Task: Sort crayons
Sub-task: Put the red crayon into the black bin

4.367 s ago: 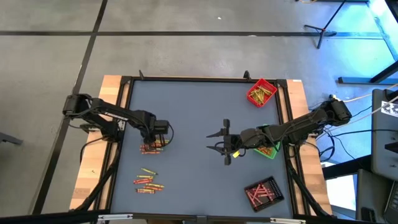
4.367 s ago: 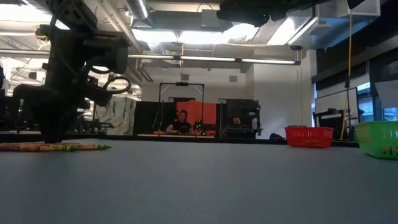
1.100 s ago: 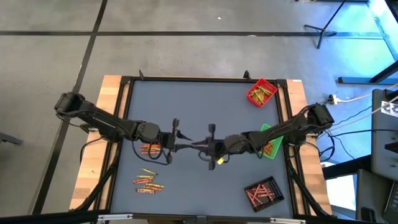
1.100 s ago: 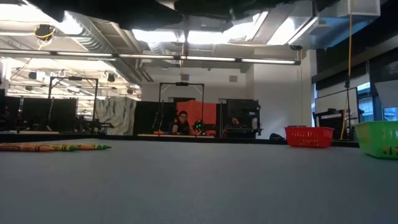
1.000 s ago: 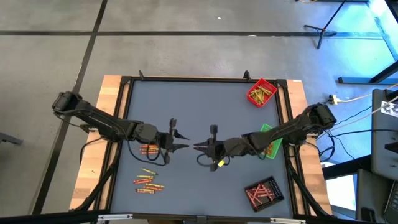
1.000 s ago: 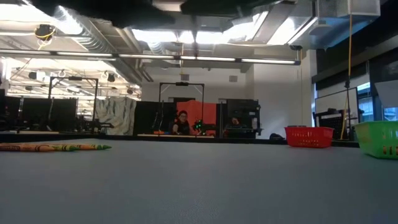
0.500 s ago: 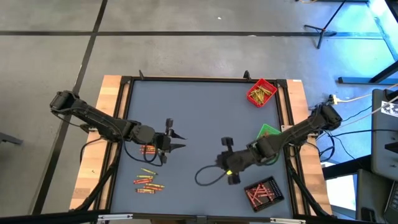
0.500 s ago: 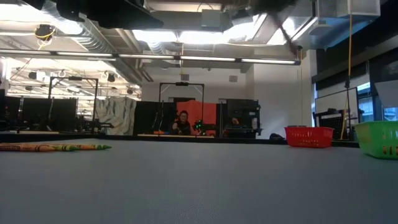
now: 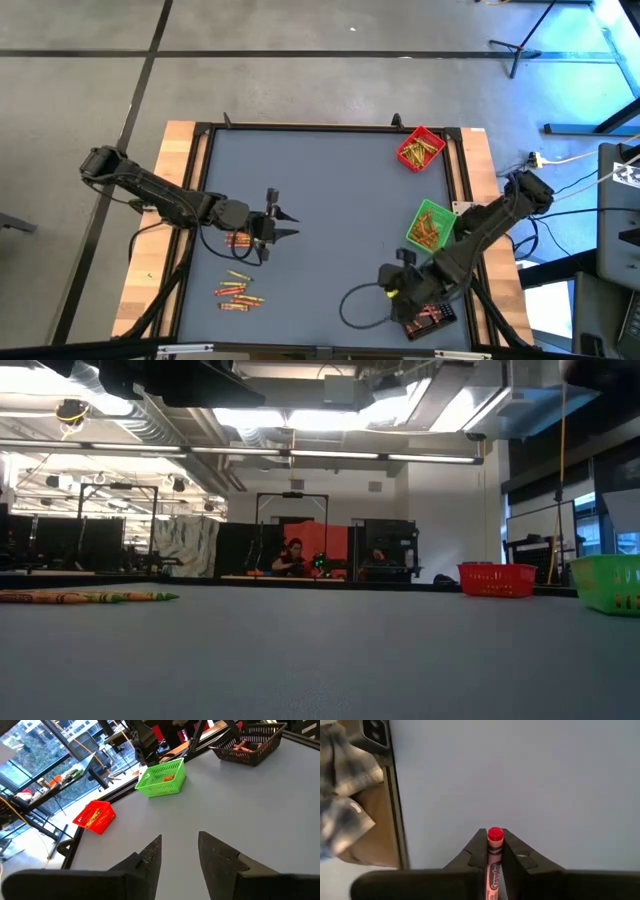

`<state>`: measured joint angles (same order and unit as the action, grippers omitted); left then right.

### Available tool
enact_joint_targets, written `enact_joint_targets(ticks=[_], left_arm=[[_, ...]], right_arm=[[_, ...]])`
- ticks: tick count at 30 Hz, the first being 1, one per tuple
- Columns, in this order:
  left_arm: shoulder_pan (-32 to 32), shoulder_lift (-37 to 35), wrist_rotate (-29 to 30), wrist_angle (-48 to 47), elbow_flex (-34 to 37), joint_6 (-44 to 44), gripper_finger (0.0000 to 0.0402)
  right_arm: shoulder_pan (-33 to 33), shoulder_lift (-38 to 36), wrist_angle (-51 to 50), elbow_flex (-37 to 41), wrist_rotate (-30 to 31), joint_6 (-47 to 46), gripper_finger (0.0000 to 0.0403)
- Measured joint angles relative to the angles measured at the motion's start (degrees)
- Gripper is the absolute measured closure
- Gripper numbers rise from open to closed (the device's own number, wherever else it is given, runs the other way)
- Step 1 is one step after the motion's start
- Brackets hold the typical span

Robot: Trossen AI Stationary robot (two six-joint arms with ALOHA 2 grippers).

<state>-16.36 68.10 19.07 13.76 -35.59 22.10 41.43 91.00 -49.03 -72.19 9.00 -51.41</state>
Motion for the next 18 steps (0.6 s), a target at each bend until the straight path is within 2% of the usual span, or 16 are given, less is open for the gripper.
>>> enact_joint_targets(ticks=[8, 18], left_arm=[[0.0, 0.02, -0.02, 1.13, 0.0, 1.04, 0.0289], [0.0, 0.02, -0.02, 3.45, 0.0, 3.94, 0.0289]], right_arm=[[8.38, 0.0, -0.57, 7.06, -0.08, -21.71, 0.0365], [13.51, 0.0, -1.55, 9.13, 0.54, -35.95, 0.0354]])
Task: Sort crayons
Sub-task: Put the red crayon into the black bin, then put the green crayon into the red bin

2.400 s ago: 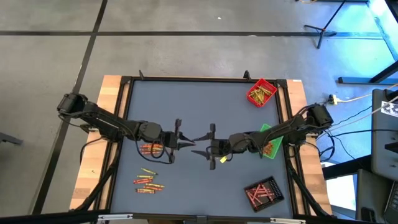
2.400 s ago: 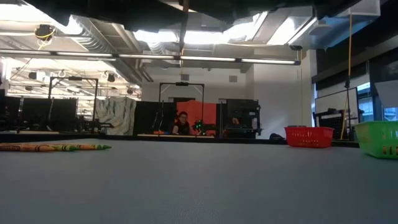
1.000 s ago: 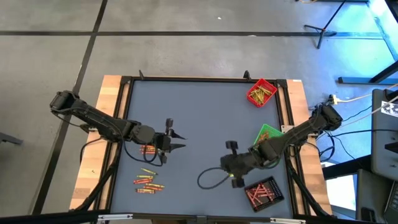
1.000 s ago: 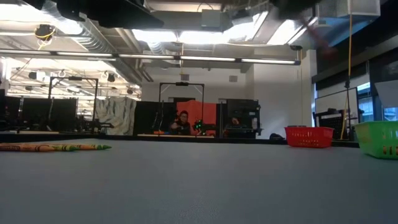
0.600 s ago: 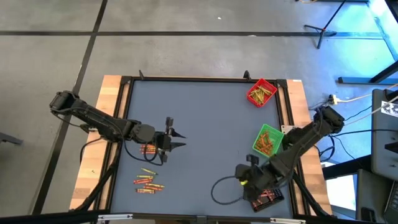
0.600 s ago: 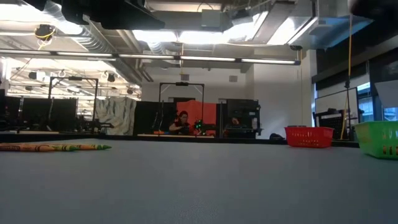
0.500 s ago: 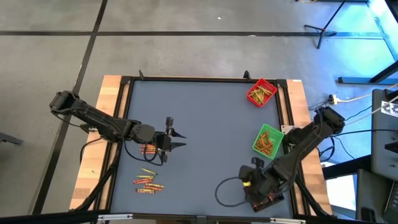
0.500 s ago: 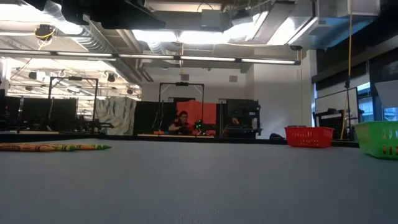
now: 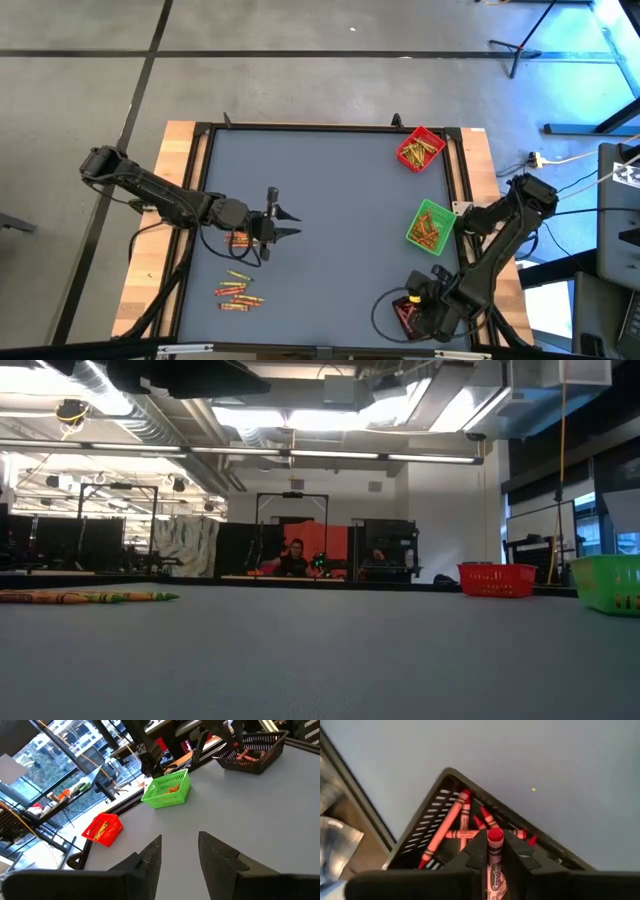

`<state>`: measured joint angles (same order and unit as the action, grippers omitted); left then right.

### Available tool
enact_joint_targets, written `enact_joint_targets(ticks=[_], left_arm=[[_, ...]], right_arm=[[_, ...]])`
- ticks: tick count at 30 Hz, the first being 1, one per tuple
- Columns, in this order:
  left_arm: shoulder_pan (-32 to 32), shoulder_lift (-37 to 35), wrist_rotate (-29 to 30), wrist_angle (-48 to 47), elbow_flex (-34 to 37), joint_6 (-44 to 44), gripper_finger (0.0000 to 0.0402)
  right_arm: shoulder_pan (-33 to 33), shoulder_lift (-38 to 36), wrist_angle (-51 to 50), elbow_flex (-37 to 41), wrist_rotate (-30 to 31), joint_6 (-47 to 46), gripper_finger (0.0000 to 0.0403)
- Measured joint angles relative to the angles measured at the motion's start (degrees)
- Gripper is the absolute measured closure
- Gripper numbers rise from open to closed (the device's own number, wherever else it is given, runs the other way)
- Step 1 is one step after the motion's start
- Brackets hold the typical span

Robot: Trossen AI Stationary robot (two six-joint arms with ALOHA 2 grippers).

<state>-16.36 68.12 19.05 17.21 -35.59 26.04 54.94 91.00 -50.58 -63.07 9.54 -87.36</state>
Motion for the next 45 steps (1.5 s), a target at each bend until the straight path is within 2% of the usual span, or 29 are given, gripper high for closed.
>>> enact_joint_targets(ticks=[5, 10, 12, 14, 22, 29, 33, 35, 41, 45], left_arm=[[0.39, 0.0, 0.01, -0.39, 0.0, -0.41, 0.0289], [0.35, 0.02, -0.02, -0.7, 0.0, -0.41, 0.0289], [0.37, 0.02, 0.0, -0.68, 0.0, -0.41, 0.0289], [0.37, 0.02, 0.0, -0.68, 0.0, -0.42, 0.0289], [1.32, 0.02, 0.22, -1.75, 0.0, -4.73, 0.0289], [0.93, 0.02, 6.34, -8.63, 0.0, -12.3, 0.0289], [0.01, 0.02, 9.04, -16.9, -0.21, -18.13, 0.0289], [-0.2, 0.04, 9.09, -24.89, -2.18, -22.47, 0.0289], [-0.04, 0.02, 6.8, -49.47, -9.81, -36.92, 0.0289], [0.24, -0.02, 3.34, -61.48, -12.71, -44.2, 0.0289]], right_arm=[[-0.24, 0.0, -0.45, 0.0, 3.01, -2.46, 0.0313], [-0.65, -0.01, -1.97, -1.03, 2.2, -2.27, 0.0256], [-1.45, -0.05, -2.17, -2.45, 2.35, 0.5, 0.0241], [-2.91, -0.09, -2.64, -4.45, 5.07, 5.77, 0.0231], [-12.4, -0.22, -2.44, -7.74, 23.72, 34.73, 0.0226], [-21.86, -0.22, 3.82, -4.46, 30.32, 55.75, 0.0226], [-26.66, -0.2, 13.25, -1.67, 29.78, 68.16, 0.0226], [-28.99, -0.2, 18.23, -0.15, 28.07, 74.17, 0.0226], [-36.18, -0.2, 32.25, 3.08, 17.21, 87.23, 0.0226], [-40.41, -0.2, 38.78, 3.61, 9.69, 92.68, 0.0226]])
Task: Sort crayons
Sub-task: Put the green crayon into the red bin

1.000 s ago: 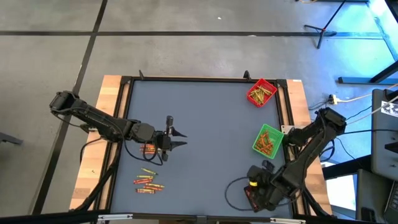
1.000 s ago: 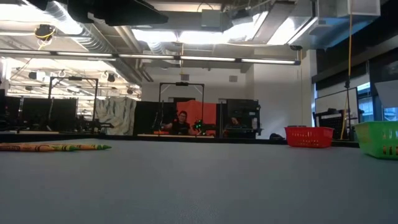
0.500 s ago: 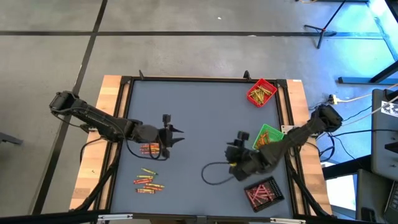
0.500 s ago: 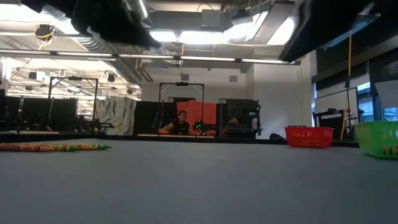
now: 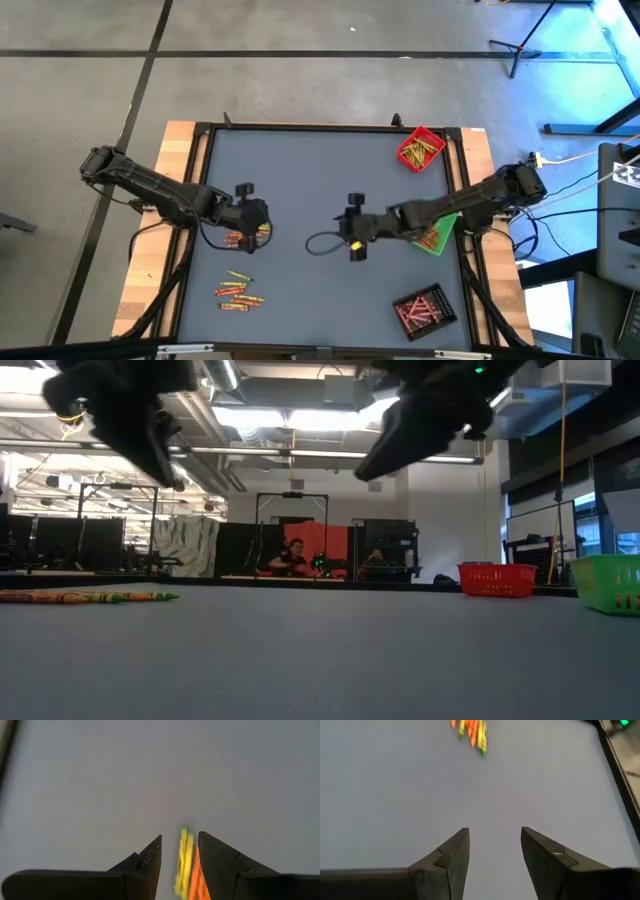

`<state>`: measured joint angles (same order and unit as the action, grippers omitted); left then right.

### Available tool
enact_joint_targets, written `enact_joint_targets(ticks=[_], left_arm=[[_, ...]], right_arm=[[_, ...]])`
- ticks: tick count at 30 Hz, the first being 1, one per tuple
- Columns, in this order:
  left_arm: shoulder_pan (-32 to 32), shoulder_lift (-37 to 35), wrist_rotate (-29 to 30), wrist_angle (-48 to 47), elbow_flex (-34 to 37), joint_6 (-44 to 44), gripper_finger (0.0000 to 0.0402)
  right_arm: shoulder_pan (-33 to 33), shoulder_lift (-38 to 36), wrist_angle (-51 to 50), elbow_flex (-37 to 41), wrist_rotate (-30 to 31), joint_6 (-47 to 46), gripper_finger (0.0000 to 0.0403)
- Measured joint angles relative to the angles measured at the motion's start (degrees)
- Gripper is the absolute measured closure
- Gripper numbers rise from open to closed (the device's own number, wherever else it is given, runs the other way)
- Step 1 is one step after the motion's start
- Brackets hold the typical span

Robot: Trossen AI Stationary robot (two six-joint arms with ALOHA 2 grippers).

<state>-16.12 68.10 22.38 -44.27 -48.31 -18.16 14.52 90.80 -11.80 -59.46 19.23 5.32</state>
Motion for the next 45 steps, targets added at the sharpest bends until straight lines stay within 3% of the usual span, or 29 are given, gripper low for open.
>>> enact_joint_targets(ticks=[6, 11, 16, 23, 33, 45], left_arm=[[1.37, 0.02, -7.49, -6.07, 1.62, -6.79, 0.0289], [3.22, 0.02, -7.17, -5.52, 4.7, -6.27, 0.0289], [6.67, 0.55, -7.84, -0.87, 7.38, -2.48, 0.0289], [10.45, 3.28, -13.27, 5.97, 9.1, 3.5, 0.0289], [13.3, 10.72, -14.42, 8.18, 9.15, 8.1, 0.0289], [14.03, 14.88, -16.98, 10.83, 9.15, 9.39, 0.0289]], right_arm=[[-4.59, 0.01, 8.02, 0.02, -8.32, 4.46, 0.0226], [-6.61, 0.09, 10.66, 0.02, -12.66, 5.68, 0.0226], [-6.71, 0.09, 12.67, 0.79, -12.84, 5.66, 0.0226], [-6.67, 0.11, 20.9, 6.37, -12.91, 5.64, 0.0226], [-6.67, 0.17, 20.95, 6.82, -13.89, 3.88, 0.0226], [-6.67, 0.17, 21.02, 6.78, -13.91, 3.93, 0.0226]])
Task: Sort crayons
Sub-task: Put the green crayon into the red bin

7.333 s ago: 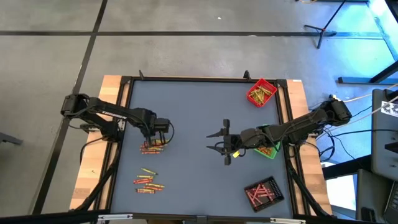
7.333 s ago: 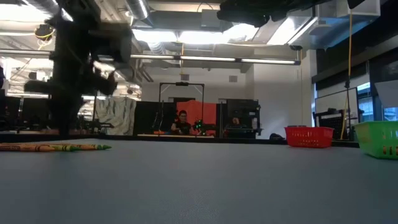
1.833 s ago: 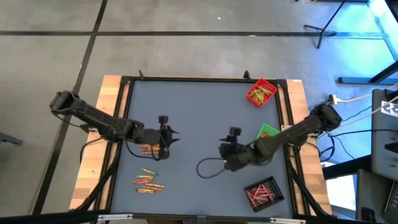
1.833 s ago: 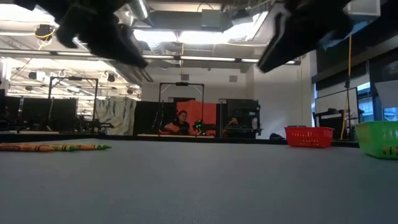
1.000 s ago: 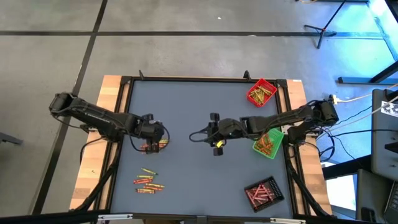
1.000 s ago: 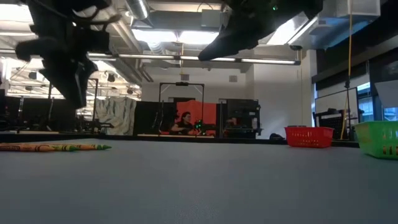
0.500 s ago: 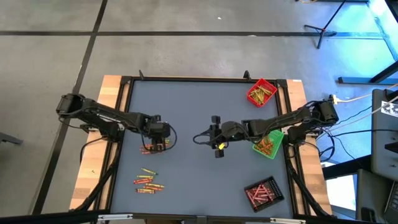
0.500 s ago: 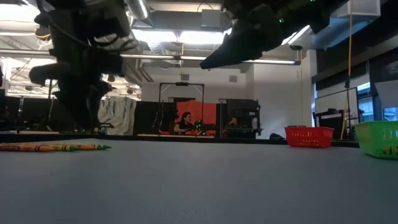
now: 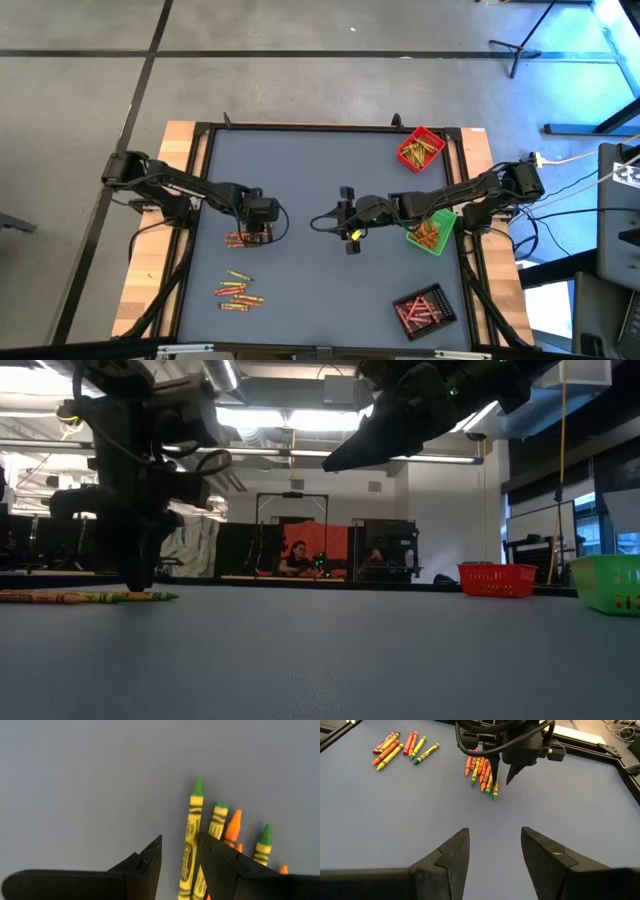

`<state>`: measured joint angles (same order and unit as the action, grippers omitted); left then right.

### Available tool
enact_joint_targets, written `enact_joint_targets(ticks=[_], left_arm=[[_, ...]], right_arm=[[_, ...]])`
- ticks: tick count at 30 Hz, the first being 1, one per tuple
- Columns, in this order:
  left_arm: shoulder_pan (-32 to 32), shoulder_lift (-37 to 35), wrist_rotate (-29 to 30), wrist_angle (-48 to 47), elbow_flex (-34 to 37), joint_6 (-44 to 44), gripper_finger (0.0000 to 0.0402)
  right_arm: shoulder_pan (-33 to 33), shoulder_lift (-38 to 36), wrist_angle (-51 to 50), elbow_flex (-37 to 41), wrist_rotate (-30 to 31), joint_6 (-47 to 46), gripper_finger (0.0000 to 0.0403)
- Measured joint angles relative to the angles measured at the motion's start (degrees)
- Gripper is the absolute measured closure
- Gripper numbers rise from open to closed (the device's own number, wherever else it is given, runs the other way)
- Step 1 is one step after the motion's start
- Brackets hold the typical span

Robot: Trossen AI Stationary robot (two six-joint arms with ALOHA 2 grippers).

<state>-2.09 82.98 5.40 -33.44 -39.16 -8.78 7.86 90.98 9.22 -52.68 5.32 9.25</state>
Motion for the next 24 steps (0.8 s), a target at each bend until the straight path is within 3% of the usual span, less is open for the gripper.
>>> enact_joint_targets(ticks=[11, 21, 24], left_arm=[[0.61, 3.76, -0.43, 0.93, -0.24, 0.59, 0.0296], [0.59, 3.83, -0.82, 1.06, -0.17, 2.17, 0.0386], [0.59, 3.83, -0.62, 1.0, -0.17, 2.97, 0.0396]], right_arm=[[0.01, 0.0, 0.12, -0.01, 0.0, 0.01, 0.0226], [0.0, 0.0, 0.12, -0.03, 0.0, -0.01, 0.0226], [0.0, 0.0, 0.12, -0.03, 0.0, -0.26, 0.0226]])
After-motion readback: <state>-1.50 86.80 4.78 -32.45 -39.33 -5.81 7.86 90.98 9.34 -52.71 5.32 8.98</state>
